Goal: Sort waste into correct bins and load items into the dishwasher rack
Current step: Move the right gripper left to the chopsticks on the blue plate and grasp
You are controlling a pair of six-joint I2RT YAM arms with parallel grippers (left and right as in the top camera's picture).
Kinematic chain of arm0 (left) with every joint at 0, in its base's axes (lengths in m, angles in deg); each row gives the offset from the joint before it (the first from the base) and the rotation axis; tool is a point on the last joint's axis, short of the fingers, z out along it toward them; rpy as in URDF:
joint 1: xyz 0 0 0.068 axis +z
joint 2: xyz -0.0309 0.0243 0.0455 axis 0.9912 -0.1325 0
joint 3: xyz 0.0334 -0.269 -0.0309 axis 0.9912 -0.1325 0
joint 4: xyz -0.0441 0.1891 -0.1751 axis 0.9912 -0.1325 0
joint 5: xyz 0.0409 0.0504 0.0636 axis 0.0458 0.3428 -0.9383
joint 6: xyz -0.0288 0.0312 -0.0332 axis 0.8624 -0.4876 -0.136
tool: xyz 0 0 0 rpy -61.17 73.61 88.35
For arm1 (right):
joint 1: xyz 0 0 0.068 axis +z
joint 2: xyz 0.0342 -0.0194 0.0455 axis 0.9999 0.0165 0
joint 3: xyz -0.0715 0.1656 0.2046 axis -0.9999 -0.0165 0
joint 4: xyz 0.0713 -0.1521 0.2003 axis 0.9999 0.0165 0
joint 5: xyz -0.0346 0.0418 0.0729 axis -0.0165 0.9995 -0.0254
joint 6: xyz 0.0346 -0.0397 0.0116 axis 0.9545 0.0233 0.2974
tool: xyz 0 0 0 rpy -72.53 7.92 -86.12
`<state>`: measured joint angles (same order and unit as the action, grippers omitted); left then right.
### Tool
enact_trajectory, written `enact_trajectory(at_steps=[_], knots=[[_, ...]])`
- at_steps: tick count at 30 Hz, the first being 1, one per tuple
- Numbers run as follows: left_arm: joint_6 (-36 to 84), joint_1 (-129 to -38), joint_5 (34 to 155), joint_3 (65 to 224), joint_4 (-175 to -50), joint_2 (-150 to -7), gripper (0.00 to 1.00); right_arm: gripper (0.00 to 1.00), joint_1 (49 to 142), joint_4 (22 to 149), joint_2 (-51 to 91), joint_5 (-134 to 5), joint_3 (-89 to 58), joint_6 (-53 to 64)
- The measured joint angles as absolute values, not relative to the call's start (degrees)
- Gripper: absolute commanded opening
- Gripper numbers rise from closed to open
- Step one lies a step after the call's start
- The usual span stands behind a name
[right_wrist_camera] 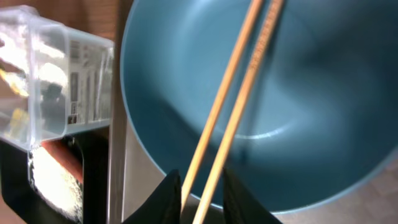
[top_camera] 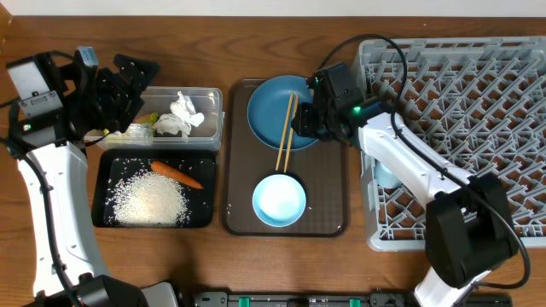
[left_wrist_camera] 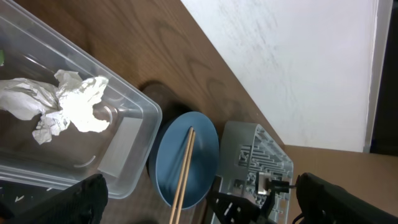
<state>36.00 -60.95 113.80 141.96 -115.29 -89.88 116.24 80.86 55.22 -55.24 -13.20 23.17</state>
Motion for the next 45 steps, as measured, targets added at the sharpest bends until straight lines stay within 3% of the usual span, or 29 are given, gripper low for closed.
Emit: enact_trajectory(at_steps=[28, 45], knots=[[36.0, -60.95, 113.8, 141.96, -115.31, -89.88, 0.98, 0.29, 117.83, 76.77, 63.35, -58.98, -13.2, 30.82], [36.0, -60.95, 113.78, 141.96, -115.29, -89.88, 0.98, 0.24, 118.55, 75.94, 63.35, -59.72, -13.2, 31.65]])
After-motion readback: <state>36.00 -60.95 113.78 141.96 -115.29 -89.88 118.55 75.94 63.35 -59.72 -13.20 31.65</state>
